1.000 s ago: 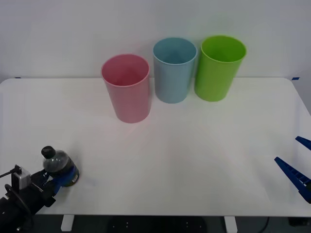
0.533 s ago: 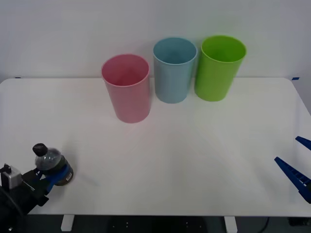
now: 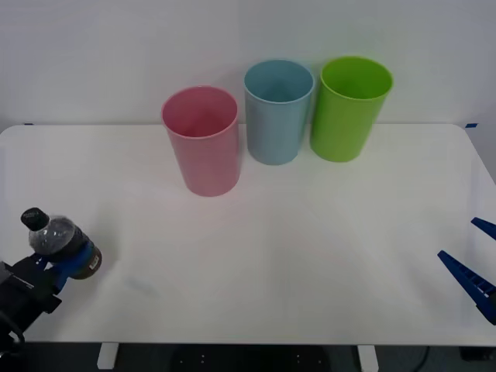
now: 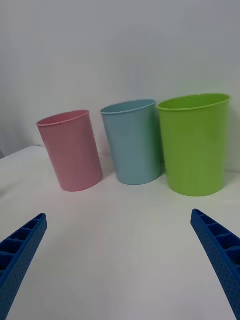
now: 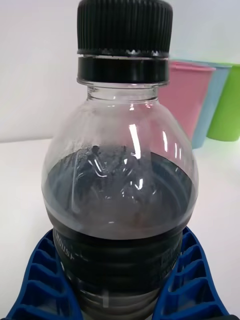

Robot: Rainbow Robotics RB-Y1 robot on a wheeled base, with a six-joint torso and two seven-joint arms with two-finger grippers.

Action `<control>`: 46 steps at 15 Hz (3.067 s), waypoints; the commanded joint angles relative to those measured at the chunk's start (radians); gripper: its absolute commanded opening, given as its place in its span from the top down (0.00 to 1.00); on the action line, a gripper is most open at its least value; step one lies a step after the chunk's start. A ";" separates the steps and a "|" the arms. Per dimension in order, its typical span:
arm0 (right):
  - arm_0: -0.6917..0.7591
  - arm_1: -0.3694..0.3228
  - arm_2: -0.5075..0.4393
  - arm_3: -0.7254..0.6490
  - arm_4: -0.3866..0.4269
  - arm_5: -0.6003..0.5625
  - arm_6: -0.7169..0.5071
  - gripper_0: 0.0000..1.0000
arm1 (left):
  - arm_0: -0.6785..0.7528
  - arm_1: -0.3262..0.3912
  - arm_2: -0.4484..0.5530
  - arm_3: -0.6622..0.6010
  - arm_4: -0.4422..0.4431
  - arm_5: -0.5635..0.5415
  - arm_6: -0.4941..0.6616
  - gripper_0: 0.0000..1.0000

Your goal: Grasp the object on the table and drop it into the matching bin: aluminum can to the light blue bin, PET bottle to the pink bin.

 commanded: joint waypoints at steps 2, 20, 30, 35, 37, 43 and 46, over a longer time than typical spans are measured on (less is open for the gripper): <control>0.000 0.000 0.000 0.000 0.000 0.000 0.000 0.00 | 0.001 0.003 0.028 -0.071 0.002 0.005 0.142 1.00; 0.000 0.000 0.000 0.000 0.000 0.000 0.000 0.00 | -0.170 0.103 0.035 -0.314 0.013 0.123 0.531 1.00; 0.000 0.000 0.000 0.000 0.000 0.000 0.000 0.00 | -0.453 0.111 -0.052 -0.190 -0.197 0.132 0.643 1.00; 0.000 0.000 0.000 0.000 0.000 0.000 0.000 0.00 | -0.614 0.111 -0.103 -0.048 -0.259 0.130 0.629 1.00; 0.000 0.000 0.000 0.000 0.000 0.000 0.000 0.00 | -0.671 0.111 -0.135 0.015 -0.270 0.130 0.617 1.00; 0.000 0.000 0.000 0.000 0.000 0.000 0.000 0.00 | -0.851 0.109 -0.233 0.235 -0.297 0.130 0.519 1.00; 0.000 0.000 0.000 0.000 0.000 0.000 0.000 0.00 | -0.930 0.109 -0.276 0.328 -0.305 0.132 0.513 1.00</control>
